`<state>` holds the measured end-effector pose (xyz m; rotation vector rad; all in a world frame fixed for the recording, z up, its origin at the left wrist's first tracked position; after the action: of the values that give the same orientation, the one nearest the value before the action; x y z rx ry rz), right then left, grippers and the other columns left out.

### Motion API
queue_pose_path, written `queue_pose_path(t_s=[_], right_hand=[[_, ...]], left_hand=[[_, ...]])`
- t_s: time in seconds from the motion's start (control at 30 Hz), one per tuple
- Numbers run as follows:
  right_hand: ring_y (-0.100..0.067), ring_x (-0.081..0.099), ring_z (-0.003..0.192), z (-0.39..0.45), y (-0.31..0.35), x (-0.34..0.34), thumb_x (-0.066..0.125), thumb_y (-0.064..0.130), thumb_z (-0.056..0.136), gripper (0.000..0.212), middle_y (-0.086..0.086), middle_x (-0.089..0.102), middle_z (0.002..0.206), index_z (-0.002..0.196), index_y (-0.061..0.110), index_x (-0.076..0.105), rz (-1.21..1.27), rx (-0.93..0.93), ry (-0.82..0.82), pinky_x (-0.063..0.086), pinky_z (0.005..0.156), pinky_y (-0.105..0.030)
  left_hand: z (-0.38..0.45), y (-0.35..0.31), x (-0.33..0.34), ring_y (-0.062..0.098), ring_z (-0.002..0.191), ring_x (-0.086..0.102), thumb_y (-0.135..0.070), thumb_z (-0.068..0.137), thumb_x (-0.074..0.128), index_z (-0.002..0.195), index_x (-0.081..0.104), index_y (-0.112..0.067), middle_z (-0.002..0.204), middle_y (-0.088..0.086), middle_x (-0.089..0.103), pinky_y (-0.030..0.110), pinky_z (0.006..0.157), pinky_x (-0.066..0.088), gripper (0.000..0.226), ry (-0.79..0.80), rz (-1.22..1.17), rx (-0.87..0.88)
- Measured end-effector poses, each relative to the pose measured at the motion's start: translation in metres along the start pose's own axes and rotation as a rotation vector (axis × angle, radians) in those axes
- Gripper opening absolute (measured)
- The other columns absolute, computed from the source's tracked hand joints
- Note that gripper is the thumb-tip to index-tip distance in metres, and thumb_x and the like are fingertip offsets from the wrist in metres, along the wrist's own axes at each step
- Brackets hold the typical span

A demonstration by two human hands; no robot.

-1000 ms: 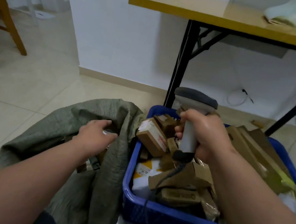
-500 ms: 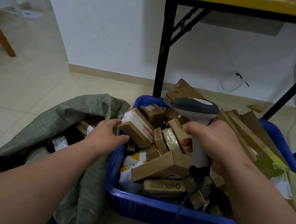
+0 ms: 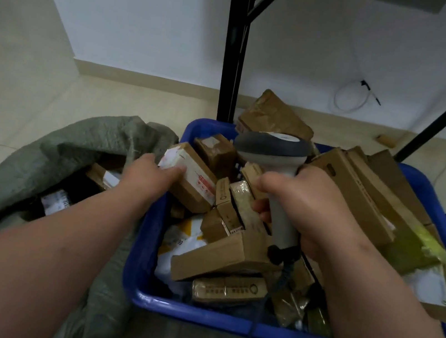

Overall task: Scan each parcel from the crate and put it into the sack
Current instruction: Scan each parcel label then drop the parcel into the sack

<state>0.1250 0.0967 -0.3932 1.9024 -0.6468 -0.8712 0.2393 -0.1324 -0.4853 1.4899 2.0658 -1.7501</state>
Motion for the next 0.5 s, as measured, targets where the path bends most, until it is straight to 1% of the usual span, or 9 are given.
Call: queue_pose_path(t_s=[0.07, 0.1, 0.17, 0.2, 0.27, 0.33, 0.4, 0.43, 0.5], right_hand=[[-0.012, 0.072, 0.066, 0.000, 0.001, 0.001, 0.073, 0.023, 0.082, 0.016, -0.003, 0.073, 0.079, 0.094, 0.018, 0.064, 0.007, -0.002, 0.008, 0.052, 0.053, -0.025], [-0.013, 0.073, 0.068, -0.001, 0.002, 0.002, 0.074, 0.023, 0.082, 0.016, -0.005, 0.073, 0.080, 0.094, 0.017, 0.065, 0.011, -0.006, 0.007, 0.053, 0.055, -0.027], [-0.018, 0.074, 0.071, -0.002, 0.004, 0.002, 0.074, 0.023, 0.081, 0.017, -0.007, 0.073, 0.081, 0.094, 0.014, 0.066, 0.026, -0.010, -0.004, 0.056, 0.059, -0.031], [-0.019, 0.074, 0.070, -0.003, 0.005, 0.002, 0.073, 0.023, 0.081, 0.017, -0.008, 0.074, 0.079, 0.094, 0.013, 0.067, 0.045, -0.011, -0.010, 0.057, 0.060, -0.031], [-0.019, 0.075, 0.069, -0.006, 0.007, 0.002, 0.073, 0.021, 0.082, 0.018, -0.007, 0.075, 0.079, 0.094, 0.010, 0.068, 0.115, -0.017, -0.011, 0.058, 0.060, -0.031], [-0.020, 0.075, 0.070, -0.010, 0.009, 0.004, 0.072, 0.020, 0.084, 0.019, -0.008, 0.074, 0.081, 0.097, 0.008, 0.068, 0.211, -0.024, 0.003, 0.057, 0.060, -0.030], [-0.024, 0.074, 0.072, -0.016, 0.012, 0.007, 0.072, 0.020, 0.085, 0.020, -0.011, 0.073, 0.081, 0.097, 0.005, 0.068, 0.315, -0.030, 0.004, 0.058, 0.062, -0.032], [-0.025, 0.075, 0.073, -0.019, 0.014, 0.008, 0.072, 0.021, 0.085, 0.020, -0.013, 0.074, 0.082, 0.097, 0.005, 0.068, 0.369, -0.032, 0.000, 0.059, 0.063, -0.034], [-0.028, 0.075, 0.076, -0.026, 0.016, 0.013, 0.073, 0.024, 0.085, 0.023, -0.016, 0.075, 0.084, 0.098, 0.005, 0.067, 0.481, -0.017, -0.007, 0.061, 0.064, -0.037]], left_hand=[[-0.003, -0.005, -0.002, 0.028, 0.101, 0.065, -0.035, 0.087, 0.071, 0.153, 0.024, -0.011, 0.135, 0.012, 0.054, 0.043, 0.084, 0.057, 0.084, -0.009, -0.092, 0.035], [-0.005, -0.009, -0.004, 0.028, 0.103, 0.065, -0.030, 0.085, 0.074, 0.155, 0.017, -0.014, 0.139, 0.011, 0.051, 0.043, 0.084, 0.058, 0.092, -0.019, -0.133, 0.063], [-0.013, -0.016, -0.011, 0.030, 0.112, 0.063, -0.028, 0.082, 0.077, 0.157, 0.007, -0.021, 0.144, 0.009, 0.049, 0.047, 0.091, 0.055, 0.103, -0.050, -0.134, 0.147], [-0.019, -0.021, -0.016, 0.030, 0.112, 0.063, -0.028, 0.082, 0.078, 0.157, 0.007, -0.023, 0.143, 0.007, 0.049, 0.048, 0.092, 0.055, 0.103, -0.067, -0.116, 0.197], [-0.033, -0.032, -0.028, 0.028, 0.109, 0.063, -0.028, 0.082, 0.077, 0.155, 0.022, -0.025, 0.138, 0.004, 0.053, 0.048, 0.092, 0.054, 0.091, -0.093, -0.078, 0.311], [-0.051, -0.043, -0.042, 0.018, 0.104, 0.063, -0.027, 0.081, 0.077, 0.142, 0.046, -0.031, 0.127, -0.001, 0.056, 0.043, 0.089, 0.055, 0.068, -0.127, -0.054, 0.454], [-0.073, -0.049, -0.057, -0.002, 0.096, 0.055, -0.025, 0.078, 0.079, 0.133, 0.051, -0.038, 0.119, -0.010, 0.050, 0.025, 0.083, 0.050, 0.063, -0.199, -0.016, 0.576], [-0.083, -0.050, -0.064, -0.007, 0.094, 0.052, -0.022, 0.077, 0.079, 0.132, 0.050, -0.039, 0.118, -0.013, 0.046, 0.018, 0.081, 0.045, 0.064, -0.228, -0.007, 0.627], [-0.103, -0.049, -0.071, -0.009, 0.097, 0.050, -0.014, 0.077, 0.079, 0.127, 0.048, -0.045, 0.120, -0.016, 0.039, 0.017, 0.082, 0.046, 0.066, -0.229, -0.029, 0.718]])
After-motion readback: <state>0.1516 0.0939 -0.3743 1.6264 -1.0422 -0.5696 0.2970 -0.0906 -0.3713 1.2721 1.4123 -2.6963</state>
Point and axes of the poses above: each hand's wrist, its own z-axis towards the middle knuckle, its own x-axis out of the palm, y = z × x, the point moved 5 cm from there along z, towards the middle knuckle
